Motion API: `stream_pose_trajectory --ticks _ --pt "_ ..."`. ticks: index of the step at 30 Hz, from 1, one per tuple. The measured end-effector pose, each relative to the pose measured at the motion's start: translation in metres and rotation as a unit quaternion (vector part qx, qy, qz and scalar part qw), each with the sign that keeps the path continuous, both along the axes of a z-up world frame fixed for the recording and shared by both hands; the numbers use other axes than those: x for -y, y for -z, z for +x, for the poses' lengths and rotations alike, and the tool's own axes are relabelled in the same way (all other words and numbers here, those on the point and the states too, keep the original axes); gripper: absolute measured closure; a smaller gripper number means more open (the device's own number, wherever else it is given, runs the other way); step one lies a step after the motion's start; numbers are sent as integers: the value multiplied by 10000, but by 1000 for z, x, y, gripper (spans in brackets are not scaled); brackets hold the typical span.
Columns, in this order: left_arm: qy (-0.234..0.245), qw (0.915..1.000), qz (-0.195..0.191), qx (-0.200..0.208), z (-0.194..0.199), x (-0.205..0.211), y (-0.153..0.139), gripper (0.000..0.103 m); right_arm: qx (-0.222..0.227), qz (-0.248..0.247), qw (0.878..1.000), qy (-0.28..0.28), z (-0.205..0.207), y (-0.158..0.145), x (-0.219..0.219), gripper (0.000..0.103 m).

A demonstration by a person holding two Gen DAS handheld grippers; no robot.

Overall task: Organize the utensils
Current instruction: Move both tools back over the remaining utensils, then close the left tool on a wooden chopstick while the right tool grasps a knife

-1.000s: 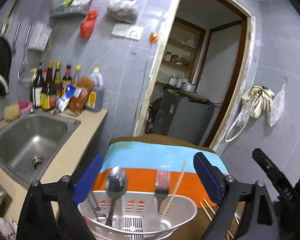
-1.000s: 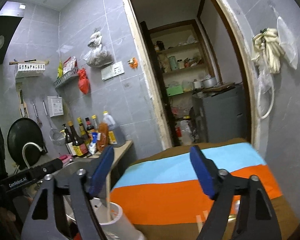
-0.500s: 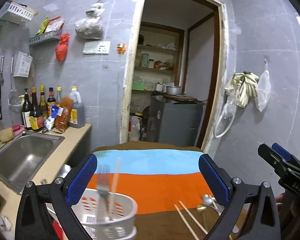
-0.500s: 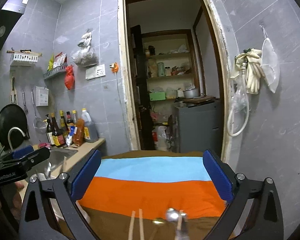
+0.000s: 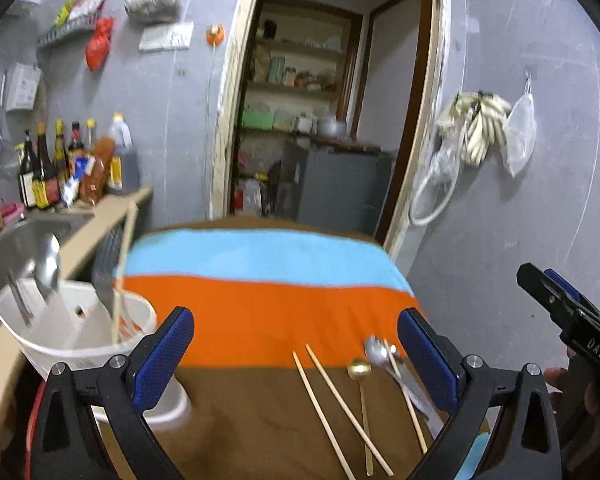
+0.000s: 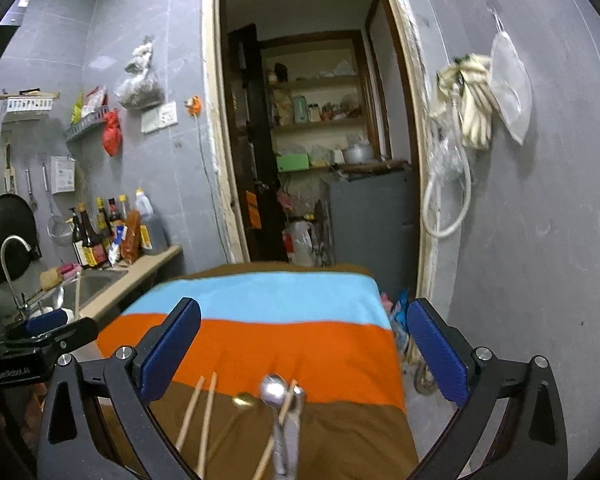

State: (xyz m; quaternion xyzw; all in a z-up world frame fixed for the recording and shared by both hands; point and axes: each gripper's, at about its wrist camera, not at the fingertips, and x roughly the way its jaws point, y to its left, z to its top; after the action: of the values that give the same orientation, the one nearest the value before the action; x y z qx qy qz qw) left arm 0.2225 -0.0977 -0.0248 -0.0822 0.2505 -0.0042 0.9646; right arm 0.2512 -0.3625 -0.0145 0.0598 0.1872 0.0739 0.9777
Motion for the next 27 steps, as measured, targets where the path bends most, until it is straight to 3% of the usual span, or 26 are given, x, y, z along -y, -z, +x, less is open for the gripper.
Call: stream_pose_trajectory --ticks 10,20,25,27 --pt "-115 9966 -221 -783 28 1 50 1 -686 32 9975 -163 32 63 11 2" --pt "19 9919 -306 -1236 44 6 82 2 -1437 252 9884 -411 61 114 12 2" --pt "205 9877 -340 -1512 55 11 94 29 -1778 184 9818 -642 70 135 5 4" --pt "241 9850 -398 -1664 60 11 101 41 -1953 77 9781 -712 74 143 -1 12"
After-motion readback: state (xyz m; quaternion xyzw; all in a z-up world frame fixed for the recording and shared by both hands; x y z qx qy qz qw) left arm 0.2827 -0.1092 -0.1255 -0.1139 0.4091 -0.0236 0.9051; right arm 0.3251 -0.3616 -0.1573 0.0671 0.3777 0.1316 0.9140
